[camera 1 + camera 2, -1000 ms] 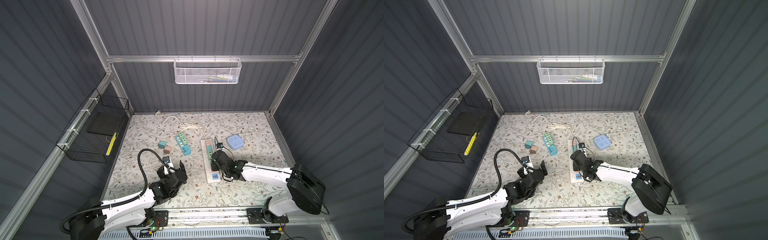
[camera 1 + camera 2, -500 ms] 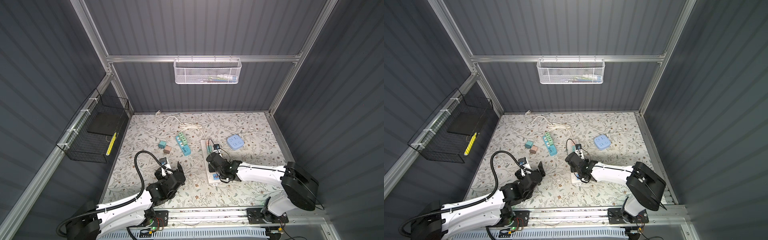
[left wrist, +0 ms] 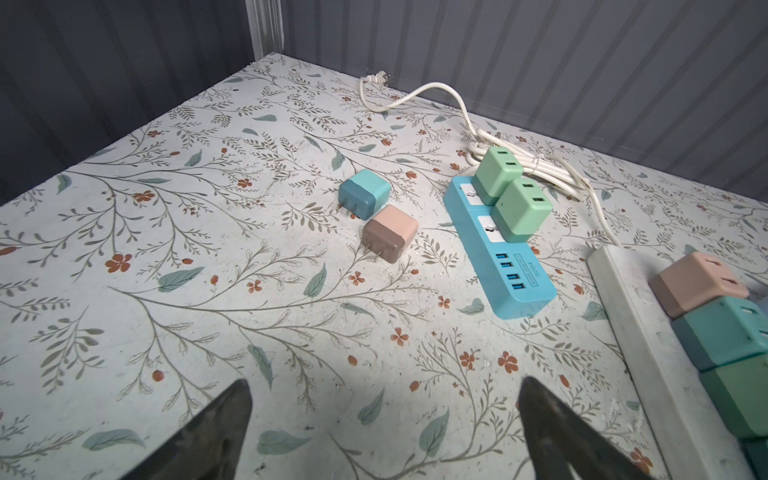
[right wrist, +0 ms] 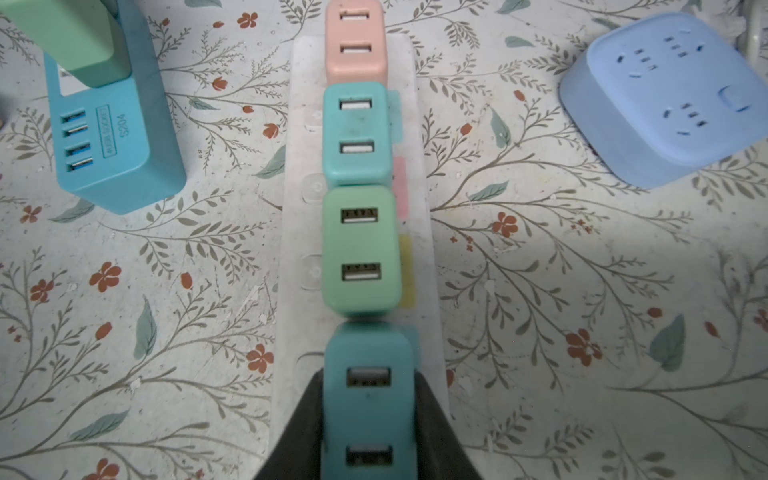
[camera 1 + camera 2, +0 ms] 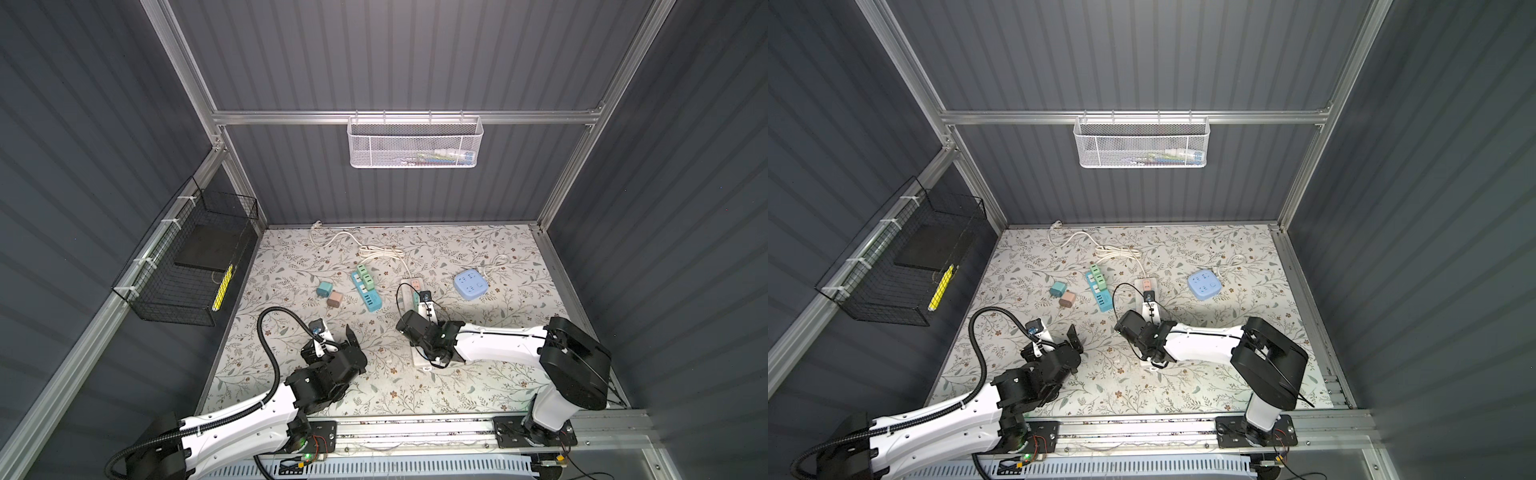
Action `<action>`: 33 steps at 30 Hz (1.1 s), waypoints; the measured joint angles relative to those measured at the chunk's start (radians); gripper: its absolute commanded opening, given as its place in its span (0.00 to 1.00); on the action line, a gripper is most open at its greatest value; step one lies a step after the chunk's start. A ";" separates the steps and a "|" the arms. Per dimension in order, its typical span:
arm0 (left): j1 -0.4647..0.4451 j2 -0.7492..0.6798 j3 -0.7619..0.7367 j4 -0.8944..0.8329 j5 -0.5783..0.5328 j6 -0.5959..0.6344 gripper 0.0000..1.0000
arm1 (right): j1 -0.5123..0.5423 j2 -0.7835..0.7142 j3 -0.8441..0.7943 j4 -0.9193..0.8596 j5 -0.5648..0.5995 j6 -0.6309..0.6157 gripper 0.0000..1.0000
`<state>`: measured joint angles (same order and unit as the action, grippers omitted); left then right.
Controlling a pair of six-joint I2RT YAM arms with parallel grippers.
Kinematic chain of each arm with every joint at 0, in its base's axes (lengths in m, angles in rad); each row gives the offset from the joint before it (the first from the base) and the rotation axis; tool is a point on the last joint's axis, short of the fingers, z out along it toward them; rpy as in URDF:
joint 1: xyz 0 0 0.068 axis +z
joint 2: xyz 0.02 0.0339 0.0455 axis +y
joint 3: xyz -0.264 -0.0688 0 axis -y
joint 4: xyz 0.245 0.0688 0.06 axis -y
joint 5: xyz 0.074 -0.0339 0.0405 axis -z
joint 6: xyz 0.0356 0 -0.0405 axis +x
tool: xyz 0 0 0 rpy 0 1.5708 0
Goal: Insert the plug
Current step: 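Lower teal adapter into the socket beside the green adapter and open right gripper, then raise right gripper off the strip while left gripper moves toward the pink adapter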
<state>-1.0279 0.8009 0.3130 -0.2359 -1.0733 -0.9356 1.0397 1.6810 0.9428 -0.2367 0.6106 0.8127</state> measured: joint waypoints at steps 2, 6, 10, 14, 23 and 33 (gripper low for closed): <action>0.000 -0.014 0.000 -0.016 -0.006 -0.014 1.00 | 0.002 0.006 0.005 -0.005 0.004 0.016 0.22; 0.000 -0.022 0.000 -0.035 -0.009 -0.027 1.00 | 0.002 0.015 0.011 -0.011 0.010 0.026 0.27; 0.000 -0.022 0.007 -0.060 -0.009 -0.031 1.00 | 0.000 0.010 0.011 -0.019 -0.006 0.023 0.41; 0.000 -0.032 0.022 -0.075 -0.008 -0.032 1.00 | 0.001 -0.027 -0.014 -0.066 -0.032 -0.001 0.59; 0.000 -0.063 0.069 -0.078 -0.013 0.027 1.00 | -0.022 -0.214 0.013 -0.081 -0.066 -0.115 0.76; 0.000 0.011 0.109 -0.063 -0.027 0.066 1.00 | -0.119 -0.244 -0.023 -0.056 -0.180 -0.191 0.75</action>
<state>-1.0279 0.8116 0.4225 -0.2989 -1.1004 -0.8692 0.9207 1.4372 0.9199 -0.2924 0.4301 0.6220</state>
